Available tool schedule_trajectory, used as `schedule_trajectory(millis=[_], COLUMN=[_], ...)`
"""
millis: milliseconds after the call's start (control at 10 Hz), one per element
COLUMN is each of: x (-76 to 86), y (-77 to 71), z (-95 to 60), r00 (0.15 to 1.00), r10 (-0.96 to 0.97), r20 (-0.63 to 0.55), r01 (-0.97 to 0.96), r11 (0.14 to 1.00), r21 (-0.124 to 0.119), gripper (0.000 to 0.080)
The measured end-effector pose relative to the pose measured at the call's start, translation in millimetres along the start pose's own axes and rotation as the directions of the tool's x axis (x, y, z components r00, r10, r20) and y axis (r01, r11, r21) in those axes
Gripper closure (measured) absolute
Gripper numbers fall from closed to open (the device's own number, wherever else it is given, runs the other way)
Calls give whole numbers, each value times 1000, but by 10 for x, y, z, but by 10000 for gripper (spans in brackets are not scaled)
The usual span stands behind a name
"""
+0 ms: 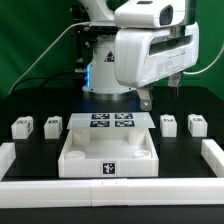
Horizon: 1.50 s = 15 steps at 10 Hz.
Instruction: Assemble one leg
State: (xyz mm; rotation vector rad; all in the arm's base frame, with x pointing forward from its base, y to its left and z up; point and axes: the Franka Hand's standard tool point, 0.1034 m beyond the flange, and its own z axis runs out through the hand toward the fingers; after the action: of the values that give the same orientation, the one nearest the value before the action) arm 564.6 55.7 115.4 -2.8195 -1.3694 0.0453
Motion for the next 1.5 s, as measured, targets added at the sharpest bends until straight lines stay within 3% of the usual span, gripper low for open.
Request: schedule_trajectory(millis=[900, 1200, 1500], x=[-46, -322, -750], y=[-32, -187, -260], z=[32, 168, 371], r00=[1000, 997, 976], r10=[-7, -71, -219], r20=[0, -5, -9], r01=[7, 71, 219], r11=[1000, 997, 976], r21=[0, -7, -18], gripper=[150, 150, 150])
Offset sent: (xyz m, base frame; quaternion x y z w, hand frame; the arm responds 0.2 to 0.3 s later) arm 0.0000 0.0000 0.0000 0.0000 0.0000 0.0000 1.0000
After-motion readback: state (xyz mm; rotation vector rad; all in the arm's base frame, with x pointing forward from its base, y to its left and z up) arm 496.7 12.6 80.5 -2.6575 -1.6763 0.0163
